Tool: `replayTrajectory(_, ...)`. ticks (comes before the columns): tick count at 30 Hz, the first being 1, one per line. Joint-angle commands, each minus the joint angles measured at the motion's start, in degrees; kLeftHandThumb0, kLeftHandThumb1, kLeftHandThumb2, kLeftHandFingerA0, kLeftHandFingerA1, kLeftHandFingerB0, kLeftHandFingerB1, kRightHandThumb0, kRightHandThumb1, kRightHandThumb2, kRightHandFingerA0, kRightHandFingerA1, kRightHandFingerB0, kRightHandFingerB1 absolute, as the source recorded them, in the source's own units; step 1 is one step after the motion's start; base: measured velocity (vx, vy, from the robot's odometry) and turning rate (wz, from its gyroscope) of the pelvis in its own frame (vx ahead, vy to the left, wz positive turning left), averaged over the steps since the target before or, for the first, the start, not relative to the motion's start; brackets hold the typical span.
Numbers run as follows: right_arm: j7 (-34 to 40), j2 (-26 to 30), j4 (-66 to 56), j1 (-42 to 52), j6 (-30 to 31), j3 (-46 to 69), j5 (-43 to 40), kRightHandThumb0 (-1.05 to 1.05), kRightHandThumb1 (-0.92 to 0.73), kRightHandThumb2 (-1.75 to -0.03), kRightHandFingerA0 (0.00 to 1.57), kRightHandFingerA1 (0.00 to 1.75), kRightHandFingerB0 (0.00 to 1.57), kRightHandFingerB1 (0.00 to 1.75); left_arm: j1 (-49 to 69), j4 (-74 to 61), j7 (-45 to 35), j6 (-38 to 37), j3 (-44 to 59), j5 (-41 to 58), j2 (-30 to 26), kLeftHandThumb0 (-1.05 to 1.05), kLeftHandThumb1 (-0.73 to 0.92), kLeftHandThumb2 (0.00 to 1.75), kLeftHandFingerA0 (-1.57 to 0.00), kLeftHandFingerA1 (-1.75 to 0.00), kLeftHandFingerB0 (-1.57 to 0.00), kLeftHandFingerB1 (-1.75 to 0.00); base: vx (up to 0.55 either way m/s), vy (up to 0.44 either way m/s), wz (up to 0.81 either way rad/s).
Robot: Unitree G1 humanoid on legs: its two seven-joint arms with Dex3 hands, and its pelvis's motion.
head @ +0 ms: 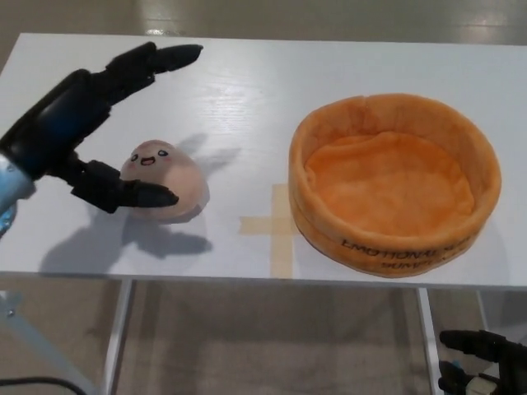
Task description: Use the left hand to pick up the pink round toy on the left and place it inside the orange plate on the desk.
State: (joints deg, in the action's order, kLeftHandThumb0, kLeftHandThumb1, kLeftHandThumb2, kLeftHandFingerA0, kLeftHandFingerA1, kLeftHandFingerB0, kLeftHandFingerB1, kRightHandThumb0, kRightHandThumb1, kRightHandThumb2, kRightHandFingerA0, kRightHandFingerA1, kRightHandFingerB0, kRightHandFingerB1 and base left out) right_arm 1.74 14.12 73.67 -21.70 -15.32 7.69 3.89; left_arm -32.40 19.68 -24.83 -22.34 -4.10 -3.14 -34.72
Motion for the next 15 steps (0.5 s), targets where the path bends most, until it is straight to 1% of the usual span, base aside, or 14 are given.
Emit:
replayTrajectory(1,0.07,0.30,0.34,0.40,0.40,0.00,-0.03,-0.18,-0.59,-0.57,0.80,0.63,0.68,0.51,-8.14,16.56,18.97,1.17,-12.76,-28.33,-1.04,-0.40,0.32,0.64,0.00,0.00,-0.08,-0.24,0.00,0.000,0.00)
replayTrajectory(4,0.11,0.39,0.27,0.51,0.14,-0.19,0.17,-0.19,-0.60,-0.57,0.81,0.64,0.68,0.50,-8.88,19.66,20.37,2.07,-15.74,-30.14,-0.79,-0.45,0.33,0.65,0.00,0.00,-0.05,-0.18,0.00,0.000,0.00)
replayTrajectory(6,0.03,0.37,0.27,0.46,0.39,-0.10,0.04,-0.18,-0.60,-0.57,0.78,0.62,0.67,0.51,-9.29,20.88,21.07,2.56,-17.34,-31.14,-0.82,-0.46,0.32,0.65,0.00,0.00,-0.04,-0.18,0.00,0.000,0.00)
replayTrajectory(12,0.21,0.27,0.32,0.44,0.13,-0.13,0.04,-0.19,-0.59,-0.57,0.81,0.64,0.69,0.51,-10.64,26.28,24.12,3.44,-21.56,-32.40,0.27,-0.46,0.34,0.66,0.00,0.00,-0.07,-0.24,0.00,0.000,0.00)
replayTrajectory(15,0.24,0.21,0.42,0.35,0.19,-0.03,-0.06,-0.17,-0.58,-0.57,0.81,0.64,0.69,0.51,-11.18,28.56,24.73,3.53,-22.98,-32.46,0.60,-0.47,0.34,0.65,0.00,0.00,-0.06,-0.19,0.00,0.000,0.00)
